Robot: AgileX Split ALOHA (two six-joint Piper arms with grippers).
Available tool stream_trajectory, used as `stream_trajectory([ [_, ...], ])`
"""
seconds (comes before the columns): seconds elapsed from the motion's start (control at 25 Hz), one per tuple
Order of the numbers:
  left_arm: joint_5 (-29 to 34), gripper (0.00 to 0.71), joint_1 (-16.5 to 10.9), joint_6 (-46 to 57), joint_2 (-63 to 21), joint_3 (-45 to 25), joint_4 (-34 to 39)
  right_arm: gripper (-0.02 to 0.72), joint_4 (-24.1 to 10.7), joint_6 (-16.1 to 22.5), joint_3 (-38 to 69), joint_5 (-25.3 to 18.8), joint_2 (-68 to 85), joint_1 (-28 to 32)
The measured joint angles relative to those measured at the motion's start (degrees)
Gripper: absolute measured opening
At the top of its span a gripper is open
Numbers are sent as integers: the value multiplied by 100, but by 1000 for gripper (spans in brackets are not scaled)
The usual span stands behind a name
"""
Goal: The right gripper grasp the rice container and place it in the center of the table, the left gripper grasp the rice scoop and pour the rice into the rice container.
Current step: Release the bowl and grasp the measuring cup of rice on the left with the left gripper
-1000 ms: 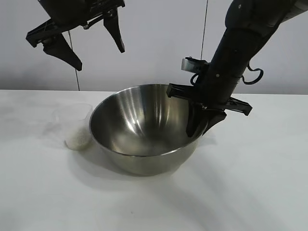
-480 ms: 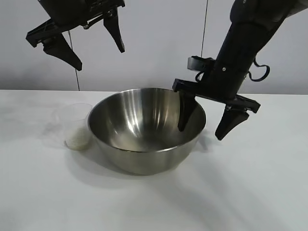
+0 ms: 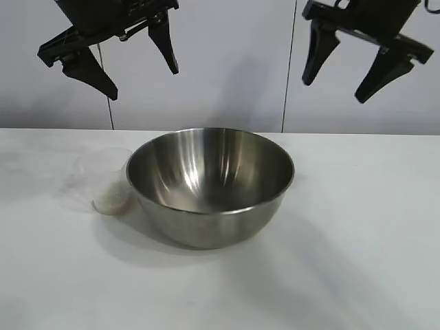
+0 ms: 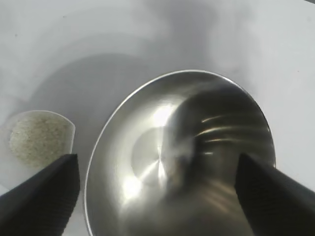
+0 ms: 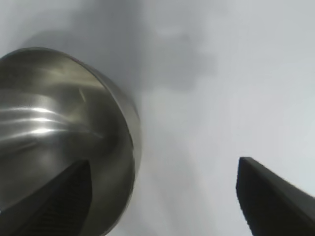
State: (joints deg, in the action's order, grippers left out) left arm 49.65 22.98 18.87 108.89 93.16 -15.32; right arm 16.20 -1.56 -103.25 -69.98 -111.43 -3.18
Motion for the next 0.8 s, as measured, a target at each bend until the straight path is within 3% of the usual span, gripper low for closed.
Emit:
stream_trajectory([
  [0.8, -86, 622, 0, -3, 0, 0, -5, 544, 134, 0, 0, -82, 386, 128],
])
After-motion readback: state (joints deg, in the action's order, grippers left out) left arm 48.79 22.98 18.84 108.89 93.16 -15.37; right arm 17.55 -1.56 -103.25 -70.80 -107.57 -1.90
